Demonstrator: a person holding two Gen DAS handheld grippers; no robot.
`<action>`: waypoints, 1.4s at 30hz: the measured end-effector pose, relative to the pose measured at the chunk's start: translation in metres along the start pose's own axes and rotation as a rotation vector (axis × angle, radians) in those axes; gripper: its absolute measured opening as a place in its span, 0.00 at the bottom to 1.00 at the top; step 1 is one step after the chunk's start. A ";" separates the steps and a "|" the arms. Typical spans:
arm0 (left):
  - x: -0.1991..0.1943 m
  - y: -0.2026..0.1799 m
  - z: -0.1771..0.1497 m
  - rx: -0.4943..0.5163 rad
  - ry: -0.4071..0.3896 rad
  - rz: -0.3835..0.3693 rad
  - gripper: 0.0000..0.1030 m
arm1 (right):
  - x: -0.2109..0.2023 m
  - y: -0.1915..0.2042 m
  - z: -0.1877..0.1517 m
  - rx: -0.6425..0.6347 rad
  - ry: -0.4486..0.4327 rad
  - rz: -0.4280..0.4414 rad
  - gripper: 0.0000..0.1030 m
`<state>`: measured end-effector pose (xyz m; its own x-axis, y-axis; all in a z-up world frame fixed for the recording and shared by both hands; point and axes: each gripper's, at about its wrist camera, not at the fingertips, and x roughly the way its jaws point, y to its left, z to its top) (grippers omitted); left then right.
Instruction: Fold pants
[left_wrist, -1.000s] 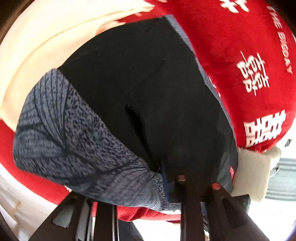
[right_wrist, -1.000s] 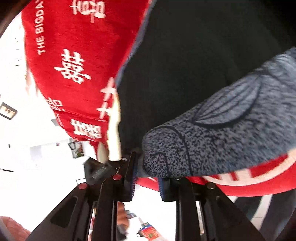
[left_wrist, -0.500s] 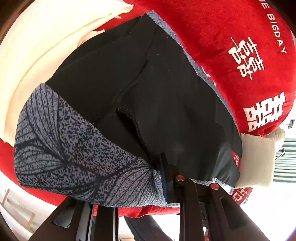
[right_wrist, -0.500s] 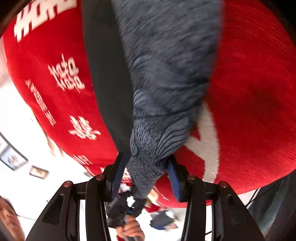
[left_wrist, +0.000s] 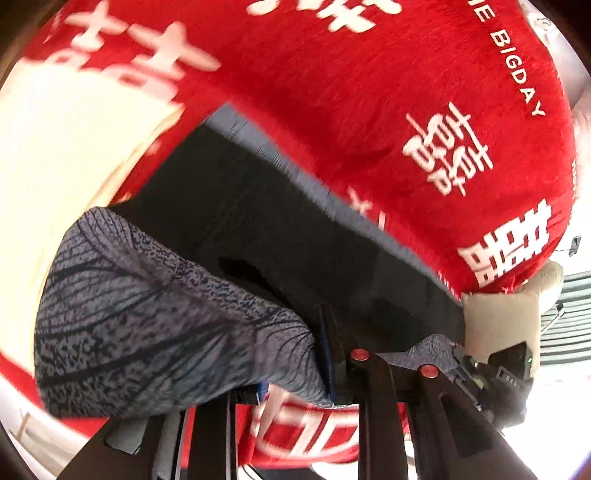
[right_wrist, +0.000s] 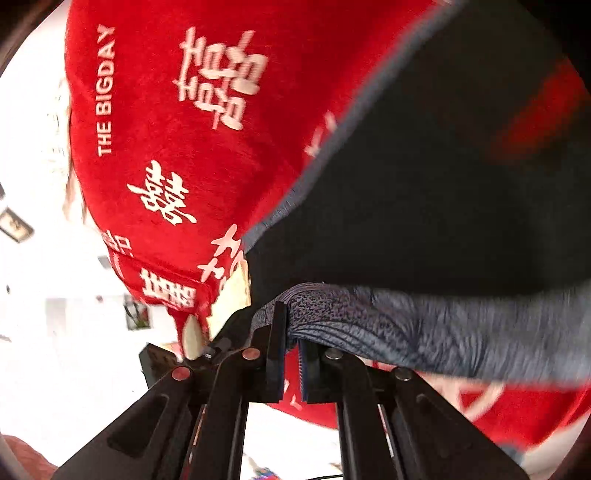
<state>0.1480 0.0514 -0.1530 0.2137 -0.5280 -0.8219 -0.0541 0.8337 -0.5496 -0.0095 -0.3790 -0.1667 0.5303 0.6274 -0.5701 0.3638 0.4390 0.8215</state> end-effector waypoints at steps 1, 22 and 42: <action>0.009 -0.008 0.016 0.018 -0.012 0.008 0.23 | 0.000 -0.001 0.013 -0.016 0.012 -0.010 0.06; 0.049 -0.019 0.106 0.090 -0.109 0.324 0.78 | 0.092 -0.014 0.157 -0.139 0.204 -0.198 0.63; 0.135 -0.088 0.022 0.355 0.100 0.548 0.91 | 0.053 0.003 0.109 -0.295 0.192 -0.314 0.57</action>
<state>0.2033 -0.0895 -0.2126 0.1539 -0.0107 -0.9880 0.1997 0.9796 0.0205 0.1029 -0.4146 -0.1943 0.2677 0.5303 -0.8044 0.2359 0.7734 0.5884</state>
